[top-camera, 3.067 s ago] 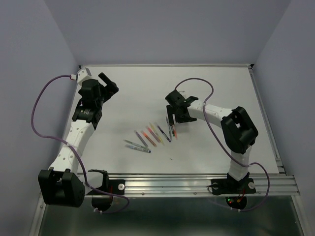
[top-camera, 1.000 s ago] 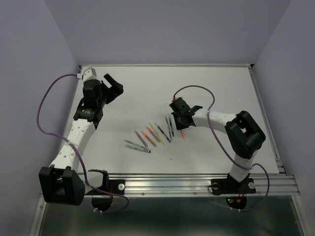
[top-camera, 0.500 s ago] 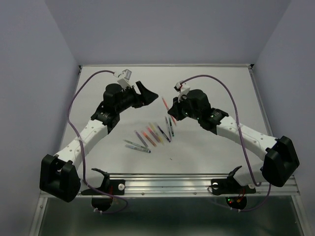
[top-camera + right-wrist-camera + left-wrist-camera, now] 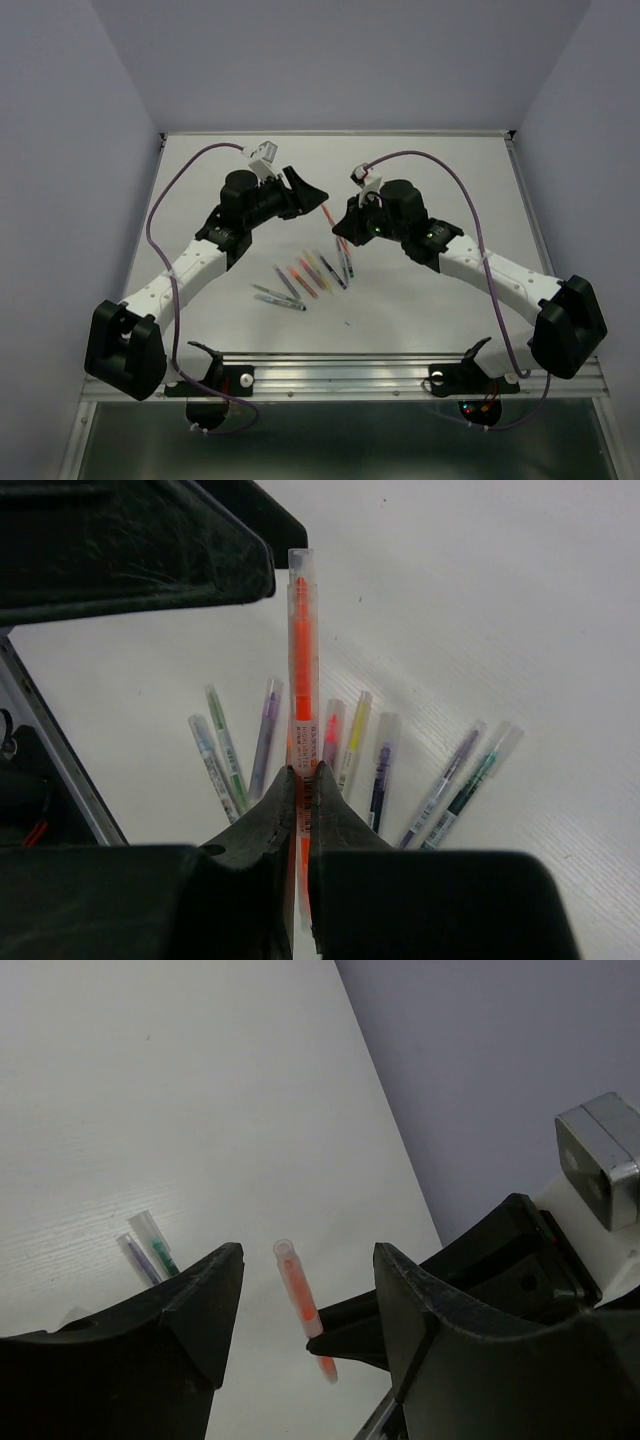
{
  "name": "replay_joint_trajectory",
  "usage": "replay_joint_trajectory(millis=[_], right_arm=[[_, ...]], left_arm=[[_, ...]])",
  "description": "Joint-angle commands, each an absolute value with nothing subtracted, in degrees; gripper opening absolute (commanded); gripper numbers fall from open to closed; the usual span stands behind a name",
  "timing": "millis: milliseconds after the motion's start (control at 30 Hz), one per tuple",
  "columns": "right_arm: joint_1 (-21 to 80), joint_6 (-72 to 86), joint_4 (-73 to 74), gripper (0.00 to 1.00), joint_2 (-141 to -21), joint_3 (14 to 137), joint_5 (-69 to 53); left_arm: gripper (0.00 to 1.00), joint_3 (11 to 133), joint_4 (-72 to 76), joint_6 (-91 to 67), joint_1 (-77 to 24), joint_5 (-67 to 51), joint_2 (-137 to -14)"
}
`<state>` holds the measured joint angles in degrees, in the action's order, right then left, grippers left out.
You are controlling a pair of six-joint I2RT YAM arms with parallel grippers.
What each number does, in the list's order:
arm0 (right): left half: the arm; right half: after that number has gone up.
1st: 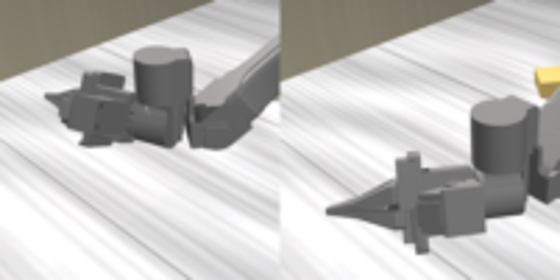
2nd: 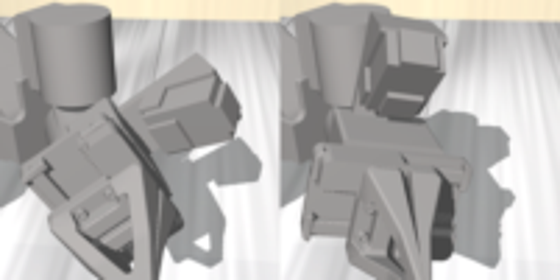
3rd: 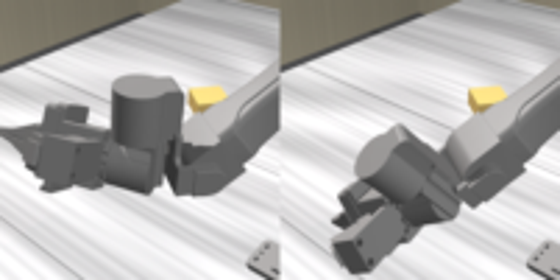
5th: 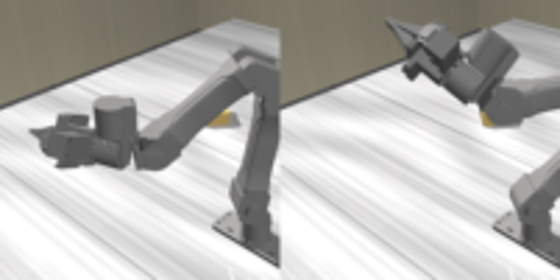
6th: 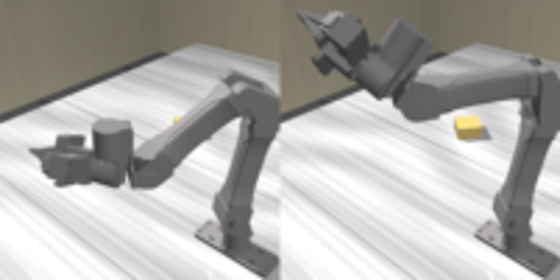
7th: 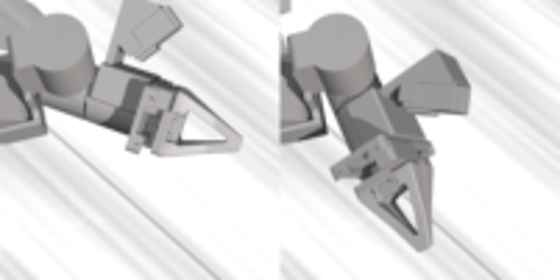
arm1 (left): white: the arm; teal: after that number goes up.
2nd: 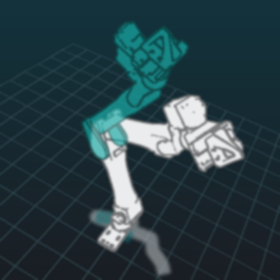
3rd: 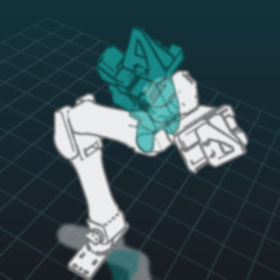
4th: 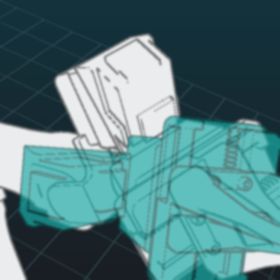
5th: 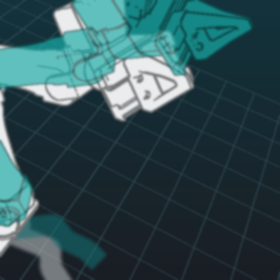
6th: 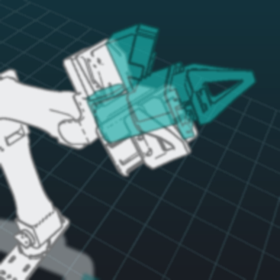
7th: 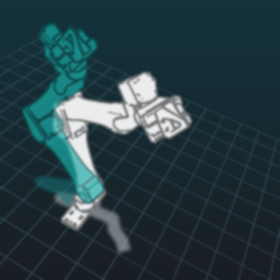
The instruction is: Open the pen caps
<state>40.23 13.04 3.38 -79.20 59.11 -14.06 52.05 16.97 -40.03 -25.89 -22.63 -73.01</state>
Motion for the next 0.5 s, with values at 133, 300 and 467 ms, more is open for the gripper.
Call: replay_joint_trajectory(millis=[133, 300, 467], right_arm=[[40.78, 14.15, -1.32, 0.01, -79.72, 63.89, -15.91], [40.78, 14.06, -1.32, 0.01, -80.42, 64.69, -16.17], [40.78, 13.89, -1.23, 0.01, -80.60, 64.86, -16.17]], left_arm=[[0.51, 53.09, 20.30, -40.17, -27.07, -22.94, -73.30], [0.42, 53.44, 20.21, -40.43, -27.25, -22.85, -73.56], [0.25, 53.53, 20.21, -40.69, -27.42, -22.41, -73.65]])
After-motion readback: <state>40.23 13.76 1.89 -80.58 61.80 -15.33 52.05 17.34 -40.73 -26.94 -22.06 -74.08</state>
